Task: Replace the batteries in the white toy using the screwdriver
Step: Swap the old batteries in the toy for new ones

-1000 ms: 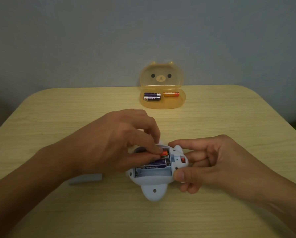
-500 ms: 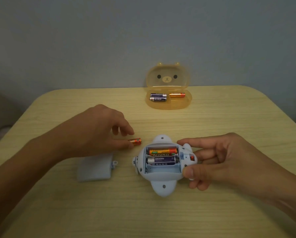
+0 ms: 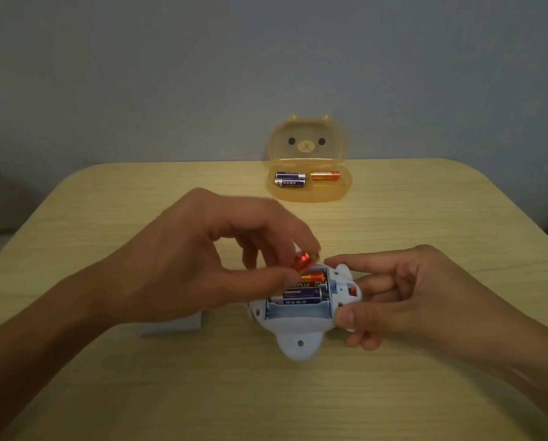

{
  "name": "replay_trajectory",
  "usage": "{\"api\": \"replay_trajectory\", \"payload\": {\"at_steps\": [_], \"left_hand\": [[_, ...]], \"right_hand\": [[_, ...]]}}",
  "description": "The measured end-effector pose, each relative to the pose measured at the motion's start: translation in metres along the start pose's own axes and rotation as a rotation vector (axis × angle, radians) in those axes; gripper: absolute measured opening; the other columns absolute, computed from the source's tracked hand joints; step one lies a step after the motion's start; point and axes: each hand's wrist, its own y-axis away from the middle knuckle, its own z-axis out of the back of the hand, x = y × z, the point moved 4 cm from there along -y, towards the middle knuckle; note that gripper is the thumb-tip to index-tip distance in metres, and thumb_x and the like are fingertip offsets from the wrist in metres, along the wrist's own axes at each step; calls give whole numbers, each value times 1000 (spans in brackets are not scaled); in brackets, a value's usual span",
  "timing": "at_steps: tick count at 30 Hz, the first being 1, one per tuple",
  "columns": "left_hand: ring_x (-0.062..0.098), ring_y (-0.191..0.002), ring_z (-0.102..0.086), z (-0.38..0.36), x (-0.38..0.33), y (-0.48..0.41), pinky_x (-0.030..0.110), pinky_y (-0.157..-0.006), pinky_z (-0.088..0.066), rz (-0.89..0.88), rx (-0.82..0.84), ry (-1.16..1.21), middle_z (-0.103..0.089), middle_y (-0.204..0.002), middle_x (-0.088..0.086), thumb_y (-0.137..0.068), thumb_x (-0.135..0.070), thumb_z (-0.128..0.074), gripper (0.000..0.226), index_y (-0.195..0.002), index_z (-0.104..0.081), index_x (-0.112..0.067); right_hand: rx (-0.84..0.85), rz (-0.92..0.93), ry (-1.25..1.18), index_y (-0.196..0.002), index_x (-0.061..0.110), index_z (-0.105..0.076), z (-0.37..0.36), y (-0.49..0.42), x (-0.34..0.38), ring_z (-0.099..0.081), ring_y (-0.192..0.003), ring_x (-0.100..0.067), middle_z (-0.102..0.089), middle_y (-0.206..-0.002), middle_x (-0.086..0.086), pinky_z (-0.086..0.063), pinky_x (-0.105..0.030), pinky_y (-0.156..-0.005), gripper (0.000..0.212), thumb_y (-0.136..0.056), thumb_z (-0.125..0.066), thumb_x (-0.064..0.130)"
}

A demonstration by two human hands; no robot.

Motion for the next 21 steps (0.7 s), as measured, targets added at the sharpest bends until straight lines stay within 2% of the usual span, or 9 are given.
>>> {"api": "replay_trajectory", "payload": {"at_steps": [5, 11, 17, 21], "left_hand": [[9, -89, -72, -23, 3, 3, 28, -73, -57, -14, 75, -121, -77, -99, -19, -87, -24, -85, 23, -110, -80, -29], [12, -89, -72, -29, 12, 2, 35, -74, -59, 6, 114, -44, -77, -100, -14, -92, -23, -80, 20, -111, -83, -26], [6, -90, -72, -32, 1, 1, 28, -73, -58, -56, 128, -154, -77, -102, -12, -97, -31, -69, 21, -111, -84, -28], [17, -79, -72, -32, -12, 2, 35, -65, -59, -168, 144, -366, -78, -99, -5, -98, -28, -62, 25, -108, -84, -24]], "right_hand": [[1, 12, -3, -123, 16, -71, 0, 1, 1, -77, -62, -26, -83, -87, -20, -62, -26, -55, 63, -62, -83, 8], [-3, 27, 25, -123, 17, -72, 0, 1, 3, -78, -63, -25, -83, -87, -18, -63, -27, -57, 62, -62, -84, 12], [11, 24, 30, -112, 21, -78, -1, 3, 5, -79, -64, -26, -84, -86, -17, -63, -26, -57, 50, -63, -84, 11], [-6, 25, 27, -109, 20, -79, -1, 3, 4, -79, -63, -25, -84, -83, -15, -62, -25, -56, 48, -62, -84, 12]]}}
